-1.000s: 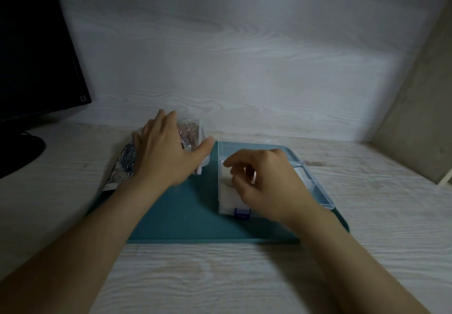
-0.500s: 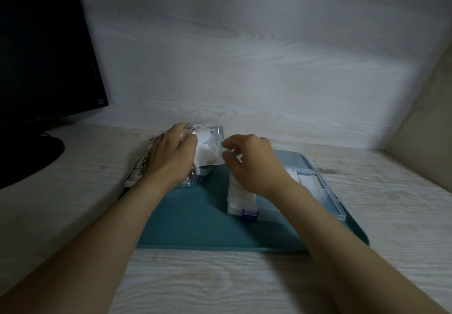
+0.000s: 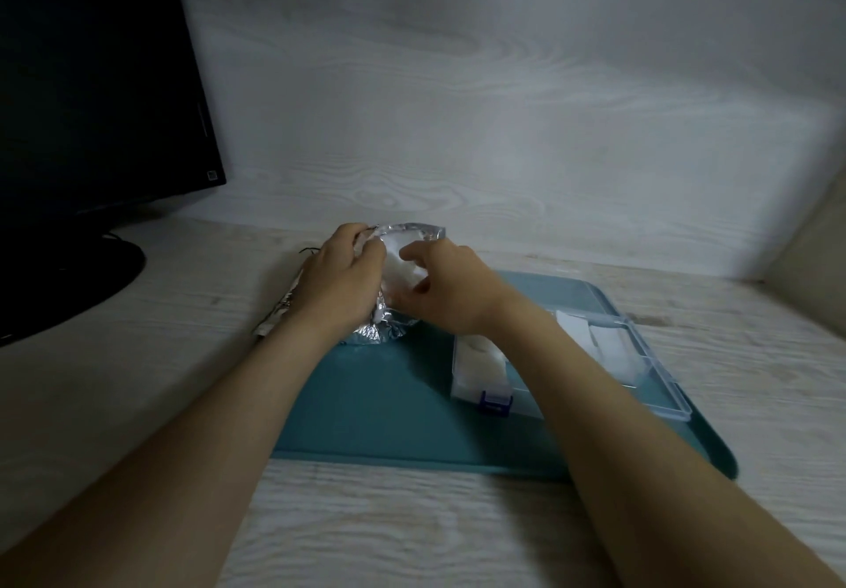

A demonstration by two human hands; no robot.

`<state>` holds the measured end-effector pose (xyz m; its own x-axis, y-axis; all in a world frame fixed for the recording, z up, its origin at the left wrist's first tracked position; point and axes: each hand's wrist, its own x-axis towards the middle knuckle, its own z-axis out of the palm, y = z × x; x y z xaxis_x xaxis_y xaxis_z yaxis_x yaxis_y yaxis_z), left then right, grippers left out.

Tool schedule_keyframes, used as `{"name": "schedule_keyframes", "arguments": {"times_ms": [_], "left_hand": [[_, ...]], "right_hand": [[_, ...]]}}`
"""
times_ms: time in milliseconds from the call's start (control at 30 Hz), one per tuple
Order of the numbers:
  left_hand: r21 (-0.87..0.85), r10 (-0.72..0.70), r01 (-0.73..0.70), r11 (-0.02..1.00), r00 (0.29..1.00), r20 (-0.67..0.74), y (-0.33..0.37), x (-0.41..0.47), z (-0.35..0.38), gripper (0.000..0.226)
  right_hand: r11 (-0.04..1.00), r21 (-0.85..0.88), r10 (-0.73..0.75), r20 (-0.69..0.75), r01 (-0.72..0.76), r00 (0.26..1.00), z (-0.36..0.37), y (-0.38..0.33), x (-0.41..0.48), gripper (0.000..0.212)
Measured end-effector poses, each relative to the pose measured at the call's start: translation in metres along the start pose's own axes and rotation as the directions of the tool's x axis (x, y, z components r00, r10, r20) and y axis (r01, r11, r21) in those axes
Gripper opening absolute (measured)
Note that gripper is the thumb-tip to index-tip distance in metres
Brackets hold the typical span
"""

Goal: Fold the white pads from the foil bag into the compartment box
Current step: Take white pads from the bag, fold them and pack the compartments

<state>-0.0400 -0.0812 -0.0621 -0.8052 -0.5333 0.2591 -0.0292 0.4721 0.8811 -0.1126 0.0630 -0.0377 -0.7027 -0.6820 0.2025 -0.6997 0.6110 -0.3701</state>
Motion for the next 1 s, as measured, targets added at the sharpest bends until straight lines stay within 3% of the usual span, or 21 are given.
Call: {"name": "schedule_keyframes", "arguments": {"times_ms": [100,167,233,433,633,800,1000], "left_hand": [[0.013,-0.005,0.005,1.0,1.0,0.001,0.001,0.001,0.001,0.049],[-0.011,-0.014,0.014,1.0,1.0,-0.02,0.003,0.001,-0.002,0.058],[-0.032,-0.015,0.013,0.999,0.999,-0.047,0.003,0.001,-0.004,0.05],[-0.06,0.002,-0.008,0.998,0.995,-0.102,-0.001,0.004,-0.002,0.029],[0.048,0.168,-0.162,0.986,0.972,-0.165,0.002,-0.001,0.005,0.028],[0.081,0.324,-0.314,0.946,0.902,-0.284,0.003,-0.003,0.005,0.022],[0.188,0.44,-0.407,0.894,0.878,-0.19,0.013,-0.012,0.009,0.029]], "right_hand": [[1.0,-0.008,-0.019,-0.027,0.019,0.999,0.004,-0.008,-0.002,0.034],[1.0,-0.01,-0.029,-0.09,0.028,0.996,0.007,-0.01,-0.003,0.029],[0.999,-0.04,-0.027,-0.165,0.021,0.986,0.009,-0.007,-0.002,0.025],[0.998,0.028,0.061,-0.377,-0.055,0.924,0.01,-0.002,-0.004,0.035],[0.985,0.167,0.125,-0.538,-0.039,0.833,-0.001,-0.005,-0.013,0.031],[0.936,0.35,0.246,-0.56,-0.044,0.791,-0.013,-0.003,-0.03,0.022],[0.71,0.704,0.4,-0.407,0.003,0.821,-0.027,0.015,-0.042,0.015]]}}
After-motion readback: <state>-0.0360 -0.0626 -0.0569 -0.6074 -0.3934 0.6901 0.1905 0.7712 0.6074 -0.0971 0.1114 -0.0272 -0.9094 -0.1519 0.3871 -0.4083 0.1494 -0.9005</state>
